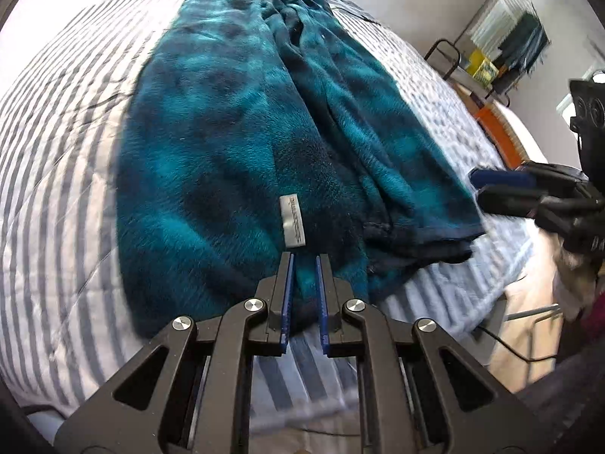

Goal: Fold large clothes

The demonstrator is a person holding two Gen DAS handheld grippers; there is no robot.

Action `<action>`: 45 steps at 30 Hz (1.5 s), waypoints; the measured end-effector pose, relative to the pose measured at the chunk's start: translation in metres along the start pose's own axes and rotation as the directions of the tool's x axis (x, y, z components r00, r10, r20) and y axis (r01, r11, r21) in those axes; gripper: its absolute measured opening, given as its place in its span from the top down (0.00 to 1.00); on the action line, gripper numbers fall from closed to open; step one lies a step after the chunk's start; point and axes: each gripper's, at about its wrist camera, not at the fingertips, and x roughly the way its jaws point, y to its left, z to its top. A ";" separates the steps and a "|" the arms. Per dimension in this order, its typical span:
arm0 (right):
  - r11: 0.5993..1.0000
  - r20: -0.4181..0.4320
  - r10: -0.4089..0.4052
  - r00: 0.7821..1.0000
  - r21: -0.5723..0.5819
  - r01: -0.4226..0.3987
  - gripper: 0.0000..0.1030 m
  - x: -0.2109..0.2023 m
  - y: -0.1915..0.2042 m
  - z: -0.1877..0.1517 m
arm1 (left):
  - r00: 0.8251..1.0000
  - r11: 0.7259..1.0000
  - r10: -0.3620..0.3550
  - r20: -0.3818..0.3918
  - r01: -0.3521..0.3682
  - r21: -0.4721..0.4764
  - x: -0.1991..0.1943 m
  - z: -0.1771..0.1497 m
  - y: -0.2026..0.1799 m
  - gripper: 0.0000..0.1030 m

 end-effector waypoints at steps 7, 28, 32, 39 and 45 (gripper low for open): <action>0.994 0.072 -0.110 0.991 0.007 0.110 0.43 -0.068 -0.008 0.025 | 0.984 0.997 0.024 0.174 -0.011 -0.075 -0.087 0.021 0.041 0.42; 0.811 0.147 0.156 0.977 0.546 -0.212 0.23 0.008 -0.091 -0.066 | 0.951 0.809 -0.305 0.055 0.289 -0.511 -0.011 0.001 0.127 0.42; 0.783 0.148 0.211 0.966 0.566 -0.258 0.23 0.025 -0.096 -0.067 | 0.942 0.801 -0.336 0.018 0.296 -0.520 0.011 0.001 0.118 0.42; 0.740 0.161 0.340 0.927 0.562 -0.369 0.24 0.057 -0.090 -0.064 | 0.931 0.807 -0.364 0.016 0.324 -0.493 0.027 -0.003 0.099 0.47; 0.789 0.074 0.395 0.916 0.482 -0.380 0.49 0.079 -0.059 -0.050 | 0.942 0.848 -0.335 -0.031 0.288 -0.444 0.029 0.005 0.079 0.75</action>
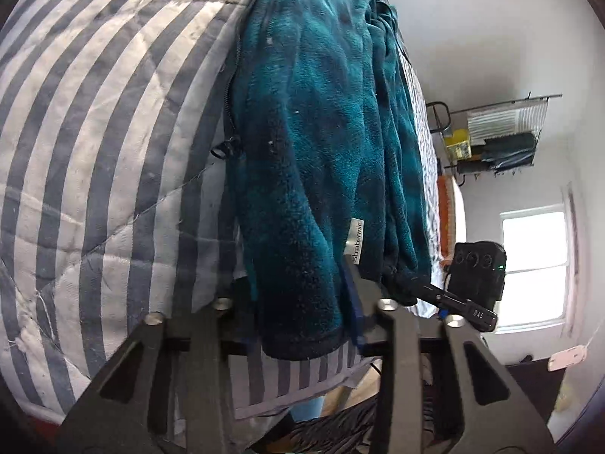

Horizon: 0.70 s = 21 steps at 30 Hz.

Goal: Fold large clothes
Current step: 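Grasp the shirt hem with both grippers side by side, then lift the hem with both grippers and fold it toward the collar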

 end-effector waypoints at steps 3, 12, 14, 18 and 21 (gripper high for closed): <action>0.999 0.020 0.015 1.000 0.035 -0.015 0.72 0.001 -0.003 0.006 | 1.000 1.000 -0.011 0.000 0.011 -0.008 -0.003 0.001 -0.004 0.87; 0.995 0.098 0.081 0.992 0.043 -0.085 0.83 -0.011 0.019 0.014 | 0.992 0.994 -0.108 0.073 0.107 0.008 -0.042 0.015 -0.030 0.90; 0.991 0.133 0.112 0.985 0.058 -0.121 0.84 -0.017 0.025 0.018 | 0.988 0.992 -0.123 0.090 0.122 0.013 -0.050 0.024 -0.040 0.90; 0.985 0.202 0.149 0.968 0.053 -0.163 0.84 -0.034 0.040 0.036 | 0.983 0.991 -0.131 0.128 0.124 0.056 -0.062 0.042 -0.063 0.90; 0.987 0.237 0.145 0.961 0.034 -0.157 0.84 -0.043 0.052 0.053 | 0.982 0.992 -0.114 0.152 0.104 0.072 -0.065 0.060 -0.074 0.90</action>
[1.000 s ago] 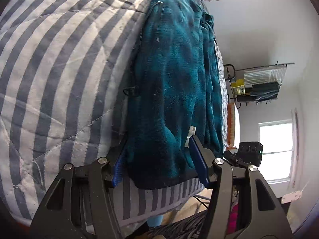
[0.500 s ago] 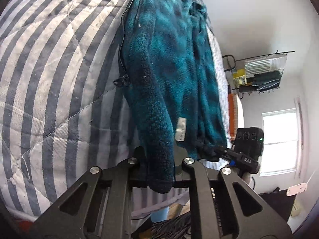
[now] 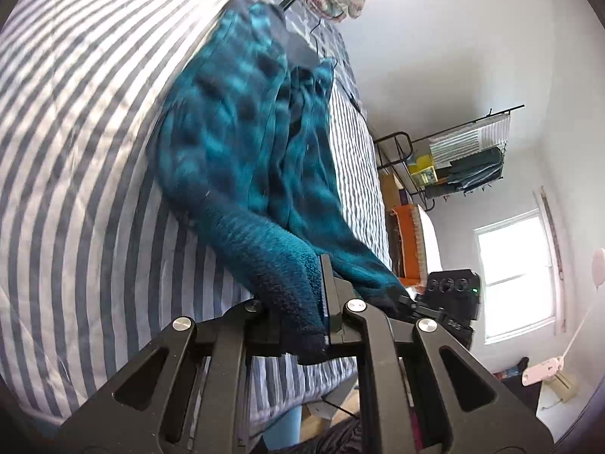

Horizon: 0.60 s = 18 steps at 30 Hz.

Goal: Fold large clothes
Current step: 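Lift the hem with both grippers and fold it toward the collar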

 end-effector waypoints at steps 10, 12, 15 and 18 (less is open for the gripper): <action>0.995 0.068 -0.089 0.994 -0.045 0.093 0.85 0.016 0.009 0.079 | 0.993 0.997 0.080 0.082 -0.080 -0.004 0.021 0.070 -0.004 0.90; 0.993 0.071 -0.110 0.991 -0.031 0.113 0.85 0.023 0.003 0.100 | 0.991 0.995 0.103 0.084 -0.101 -0.022 0.033 0.088 0.001 0.90; 0.986 0.063 -0.164 0.985 -0.012 0.165 0.85 0.039 -0.011 0.125 | 0.987 0.990 0.138 0.080 -0.134 -0.046 0.054 0.107 0.011 0.90; 0.979 0.048 -0.204 0.978 0.008 0.204 0.85 0.054 -0.021 0.142 | 0.982 0.984 0.172 0.072 -0.168 -0.060 0.072 0.120 0.020 0.90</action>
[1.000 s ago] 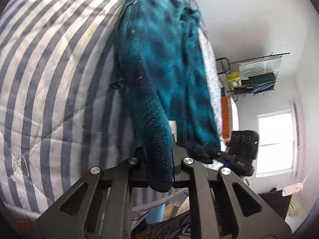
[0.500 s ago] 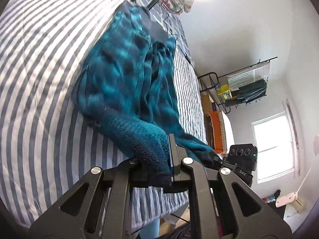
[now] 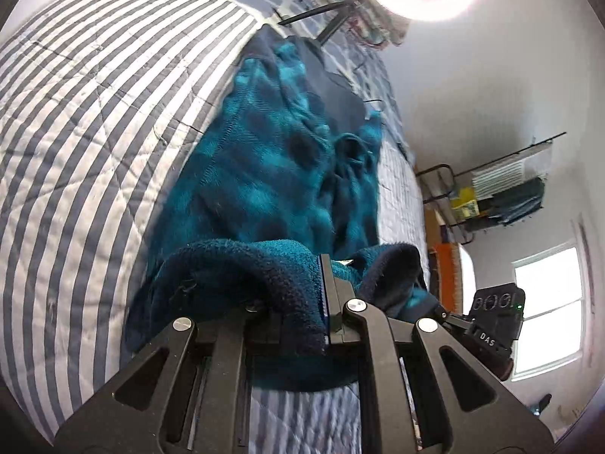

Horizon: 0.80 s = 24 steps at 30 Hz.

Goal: Fold large clothes
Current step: 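Lift the hem with both grippers and fold it toward the collar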

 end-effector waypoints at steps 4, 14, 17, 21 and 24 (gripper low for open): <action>0.999 -0.021 -0.041 0.999 0.007 0.041 0.85 0.021 -0.009 0.013 | 0.999 0.999 0.037 -0.018 -0.037 0.000 0.022 0.010 0.008 0.90; 0.989 -0.053 0.041 0.998 0.141 -0.033 0.78 0.033 -0.041 0.019 | 0.997 0.997 -0.034 -0.073 0.028 -0.078 0.040 0.018 0.030 0.84; 0.971 -0.058 0.107 0.993 0.221 -0.092 0.74 0.032 -0.053 0.021 | 0.990 0.981 -0.113 -0.086 0.097 -0.165 0.037 0.024 0.040 0.74; 0.933 -0.041 0.221 0.974 0.299 -0.199 0.59 0.022 -0.064 0.020 | 0.979 0.958 -0.184 -0.092 0.157 -0.239 0.027 0.033 0.048 0.65; 0.896 0.033 0.297 0.954 0.335 -0.290 0.27 0.008 -0.069 0.019 | 0.970 0.938 -0.232 -0.069 0.204 -0.280 0.021 0.037 0.054 0.55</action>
